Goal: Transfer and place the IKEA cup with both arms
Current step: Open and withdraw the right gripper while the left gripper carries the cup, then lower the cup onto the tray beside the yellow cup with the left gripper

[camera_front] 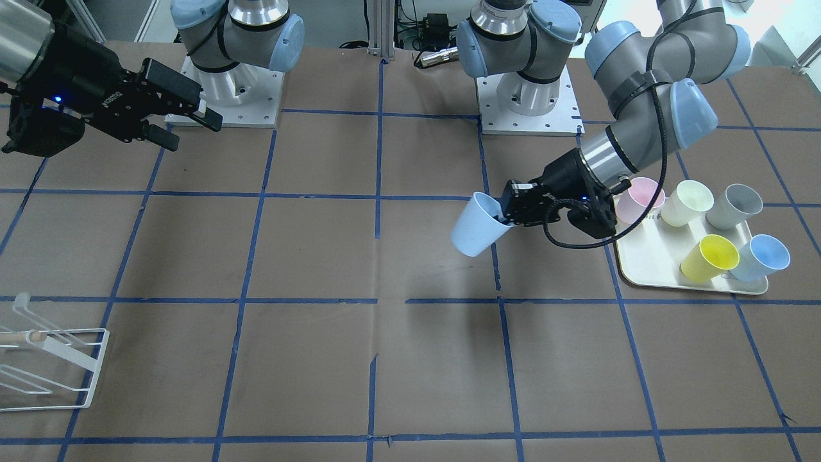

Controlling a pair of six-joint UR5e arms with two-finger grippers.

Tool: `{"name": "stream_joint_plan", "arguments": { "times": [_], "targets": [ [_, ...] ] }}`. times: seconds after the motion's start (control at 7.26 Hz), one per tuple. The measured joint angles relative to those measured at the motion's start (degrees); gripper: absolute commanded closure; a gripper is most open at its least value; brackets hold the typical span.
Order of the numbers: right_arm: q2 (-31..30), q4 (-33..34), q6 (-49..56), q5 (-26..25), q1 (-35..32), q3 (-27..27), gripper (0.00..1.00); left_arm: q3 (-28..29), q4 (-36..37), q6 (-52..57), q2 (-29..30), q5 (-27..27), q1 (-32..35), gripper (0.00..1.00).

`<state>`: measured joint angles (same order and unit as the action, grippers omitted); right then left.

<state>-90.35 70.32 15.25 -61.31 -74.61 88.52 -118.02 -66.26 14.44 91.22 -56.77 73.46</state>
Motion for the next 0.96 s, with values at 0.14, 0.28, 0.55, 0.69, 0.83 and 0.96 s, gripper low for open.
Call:
{"name": "stream_joint_plan", "arguments": {
  "times": [0.14, 0.28, 0.55, 0.69, 0.83, 0.96],
  "targets": [
    [0.05, 1.30, -1.90, -6.86, -1.44, 0.07, 0.00, 1.33, -0.23, 3.72, 0.19, -11.21, -2.53, 1.00],
    [0.05, 2.36, -4.05, -13.97, -2.62, 0.11, 0.00, 2.91, -1.16, 8.54, 0.93, -19.90, -5.74, 1.00],
    [-0.12, 3.06, -7.62, -24.83, -3.56, 0.06, 0.00, 7.84, -5.07, 20.24, 4.30, -29.94, -12.99, 1.00],
    [-0.27, 3.65, -10.04, -28.26, -4.02, -0.21, 0.00, 10.88, -7.04, 26.35, 7.33, -32.53, -16.07, 1.00],
    [-0.39, 5.28, -13.55, -30.03, -5.55, -0.48, 0.00, 13.55, -7.86, 32.44, 10.83, -33.90, -18.09, 1.00],
    [-0.34, 7.92, -17.81, -30.73, -8.53, -0.63, 0.00, 15.83, -8.06, 37.99, 14.37, -34.45, -19.09, 1.00]
  ]
}}
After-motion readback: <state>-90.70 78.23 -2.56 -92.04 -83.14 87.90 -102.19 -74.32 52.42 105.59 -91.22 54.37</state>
